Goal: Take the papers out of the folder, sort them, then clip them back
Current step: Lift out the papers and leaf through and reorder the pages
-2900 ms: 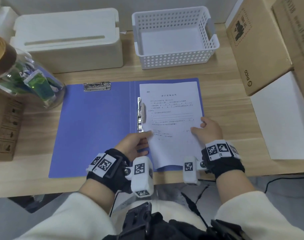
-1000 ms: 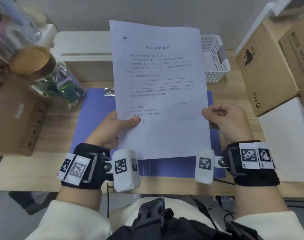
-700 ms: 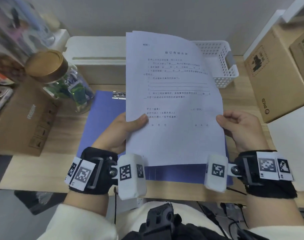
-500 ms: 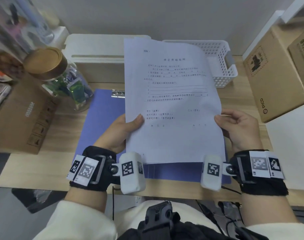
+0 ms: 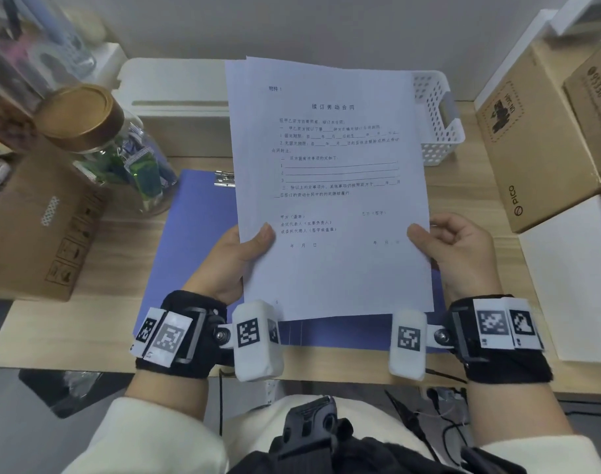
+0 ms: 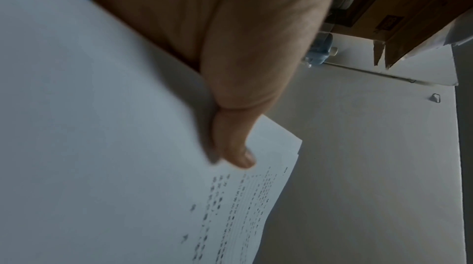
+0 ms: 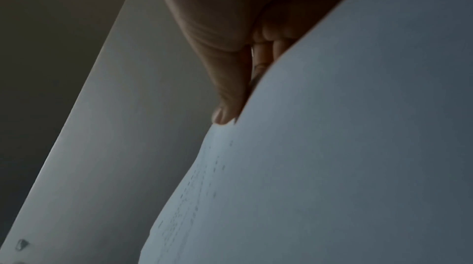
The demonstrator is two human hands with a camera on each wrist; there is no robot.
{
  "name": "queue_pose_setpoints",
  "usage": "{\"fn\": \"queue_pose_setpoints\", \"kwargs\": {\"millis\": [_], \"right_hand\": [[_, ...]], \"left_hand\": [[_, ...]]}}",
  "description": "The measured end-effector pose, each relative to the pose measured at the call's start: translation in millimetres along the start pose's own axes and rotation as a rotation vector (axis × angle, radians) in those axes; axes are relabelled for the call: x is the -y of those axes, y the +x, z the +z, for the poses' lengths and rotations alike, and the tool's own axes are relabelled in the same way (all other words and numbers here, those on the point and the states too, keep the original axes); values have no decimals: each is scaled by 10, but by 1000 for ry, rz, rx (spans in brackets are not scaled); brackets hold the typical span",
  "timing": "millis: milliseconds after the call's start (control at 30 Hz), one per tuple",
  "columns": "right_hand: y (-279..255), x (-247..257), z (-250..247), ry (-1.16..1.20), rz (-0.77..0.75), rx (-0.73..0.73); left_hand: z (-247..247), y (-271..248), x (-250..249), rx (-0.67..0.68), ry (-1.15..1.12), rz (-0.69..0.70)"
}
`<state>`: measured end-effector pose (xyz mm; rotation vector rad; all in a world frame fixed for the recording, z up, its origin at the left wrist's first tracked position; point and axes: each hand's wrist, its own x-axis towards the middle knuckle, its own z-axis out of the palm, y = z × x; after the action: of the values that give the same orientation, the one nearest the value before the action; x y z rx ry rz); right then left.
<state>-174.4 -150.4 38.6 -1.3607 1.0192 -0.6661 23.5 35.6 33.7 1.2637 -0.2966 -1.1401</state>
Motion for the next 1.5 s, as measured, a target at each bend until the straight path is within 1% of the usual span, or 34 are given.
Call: {"fn": "queue_pose_setpoints", "kwargs": {"millis": [67,167,267,300,367,467,667,833,900,967,1000,1033,1133,1200,1233,1267,1367,1500], "right_hand": [[57,-125,-22,-103,22,-51],[132,-374,-143,-285,69,-186],[102,-559,-338,-553,113,-293],[84,-615,-402,-624,127,-319],[75,-707,-495,-692,173,-347],[72,-805,-544,-743,237,-348],[53,-827,-522,-707,226,-376],[70,-790,-475,-655,240,-395],[67,-751,-458,-643,210,-406],[65,-667,-423,-613,143,-419],[67,-597,-372,-585,113,-402],[62,-526,-297,-526,96,-351],[18,-292,-31,-197,80,-58],[-25,-166,119,-85,86,105],[-47,-116,178,-58,81,148],[-60,-74,211,-43,68,167],[-100,13,272,7,41,150],[-136,105,304,156,77,185]], "left_hand": [[14,19,40,-22,13,7],[-51,27,95,-95,-16,35],[-224,-21,107,-174,-52,65],[-288,-48,108,-199,-59,72],[-402,-102,113,-251,-80,96],[-491,-153,119,-273,-100,117],[-403,-168,78,-269,-96,149],[-297,-149,92,-212,-81,97],[-278,-130,104,-195,-64,70],[-248,-126,97,-178,-52,55],[-231,-129,85,-166,-55,49],[-216,-133,72,-150,-61,46],[-135,-149,14,-103,-77,44],[-109,-159,-21,-79,-78,54],[-112,-168,-29,-72,-81,57],[-114,-175,-35,-65,-92,62],[-187,-200,-36,-46,-146,87],[-269,-229,-24,9,-174,109]]}}
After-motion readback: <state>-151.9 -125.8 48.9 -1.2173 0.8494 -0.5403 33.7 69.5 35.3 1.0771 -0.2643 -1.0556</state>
